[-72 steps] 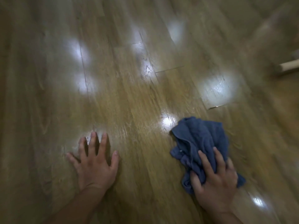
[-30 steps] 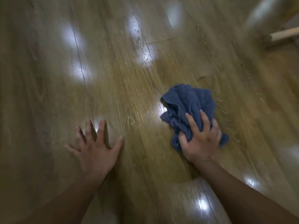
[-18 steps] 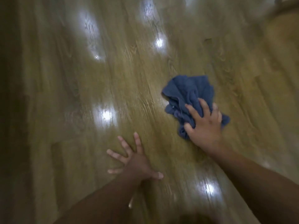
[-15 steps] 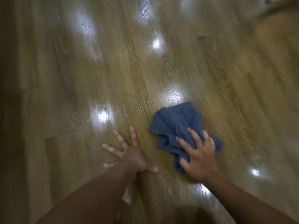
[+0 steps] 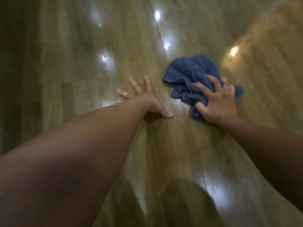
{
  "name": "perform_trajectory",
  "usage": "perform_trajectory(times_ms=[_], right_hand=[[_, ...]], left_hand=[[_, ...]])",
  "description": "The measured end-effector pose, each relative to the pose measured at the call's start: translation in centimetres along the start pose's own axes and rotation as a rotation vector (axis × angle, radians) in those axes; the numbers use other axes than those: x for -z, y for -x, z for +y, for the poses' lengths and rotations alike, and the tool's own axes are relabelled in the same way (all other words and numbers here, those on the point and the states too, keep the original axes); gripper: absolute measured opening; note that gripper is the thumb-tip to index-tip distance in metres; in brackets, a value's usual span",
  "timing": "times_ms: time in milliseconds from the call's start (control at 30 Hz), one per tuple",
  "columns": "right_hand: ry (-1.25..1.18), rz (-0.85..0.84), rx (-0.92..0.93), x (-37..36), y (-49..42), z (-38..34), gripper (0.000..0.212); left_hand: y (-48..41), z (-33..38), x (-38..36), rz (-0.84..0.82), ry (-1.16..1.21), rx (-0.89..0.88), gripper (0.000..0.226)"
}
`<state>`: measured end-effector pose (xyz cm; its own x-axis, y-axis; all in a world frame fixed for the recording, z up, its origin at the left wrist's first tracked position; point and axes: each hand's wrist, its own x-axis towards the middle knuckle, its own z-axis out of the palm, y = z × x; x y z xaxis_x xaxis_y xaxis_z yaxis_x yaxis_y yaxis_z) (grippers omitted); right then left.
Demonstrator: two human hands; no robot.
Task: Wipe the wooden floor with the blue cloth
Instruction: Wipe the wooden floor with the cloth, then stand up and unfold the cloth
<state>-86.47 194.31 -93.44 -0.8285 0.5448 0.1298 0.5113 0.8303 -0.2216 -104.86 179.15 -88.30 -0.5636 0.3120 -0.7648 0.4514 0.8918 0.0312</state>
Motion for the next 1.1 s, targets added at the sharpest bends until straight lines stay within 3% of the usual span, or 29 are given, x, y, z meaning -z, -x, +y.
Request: perform_trajectory(times_ms=[100,200,333,433,500,567,633,700,767,800,867,967,1033,1100], right_hand=[[0.081,-0.072,-0.11,-0.2,-0.6,-1.1,0.068],[0.08,-0.237,-0.313,0.5,-0.2,-4.5,0.065],[0.115,-0.445,-0.156,2.4,8.2,-10.0,0.062],[0.088,-0.652,-0.128,4.4,17.5,-14.2,0.06],[0.051,-0.883,-0.141,6.1,22.0,-16.5,0.053],[-0.147,-1.081,-0.232,9.1,24.1,-18.1,0.038],[-0.53,-1.077,-0.505,13.1,24.9,-19.1,0.025],[-0.903,-1.013,-0.789,18.6,25.0,-20.2,0.019],[-1.274,-0.94,-1.003,25.0,25.0,-21.0,0.026],[-1.428,-0.905,-1.106,28.2,25.0,-21.4,0.034],[-1.665,-0.86,-1.246,35.0,24.9,-22.5,0.035],[-1.87,-0.774,-1.228,44.4,24.6,-24.4,0.033],[-1.944,-0.766,-1.147,49.9,24.2,-25.6,0.042],[-1.89,-0.8,-1.067,54.7,23.6,-26.0,0.046]], left_hand=[[2.8,-1.6,-1.6,0.106,-0.107,-0.157,0.141],[6.9,-4.8,-3.6,0.083,-0.245,-0.341,0.097],[13.8,-7.6,-8.7,-0.084,-0.241,-0.373,0.068],[19.1,-7.9,-11.4,-0.221,-0.153,-0.422,0.033],[23.6,-8.3,-12.9,-0.366,-0.011,-0.418,0.025],[28.3,-9.4,-14.3,-0.421,0.078,-0.383,0.025],[32.9,-11.1,-14.8,-0.343,0.271,-0.305,0.032],[37.2,-13.4,-13.7,-0.216,0.626,-0.135,0.034],[41.5,-15.3,-11.6,-0.12,0.877,0.12,0.02],[43.8,-15.8,-10.5,-0.141,0.979,0.244,0.021],[48.7,-15.8,-8.1,-0.286,1.133,0.357,0.049],[55.5,-14.0,-4.3,-0.462,1.518,0.228,0.076],[59.6,-12.1,-1.3,-0.44,1.883,0.069,0.063],[63.2,-10.5,1.4,-0.3,2.11,-0.041,0.049]])
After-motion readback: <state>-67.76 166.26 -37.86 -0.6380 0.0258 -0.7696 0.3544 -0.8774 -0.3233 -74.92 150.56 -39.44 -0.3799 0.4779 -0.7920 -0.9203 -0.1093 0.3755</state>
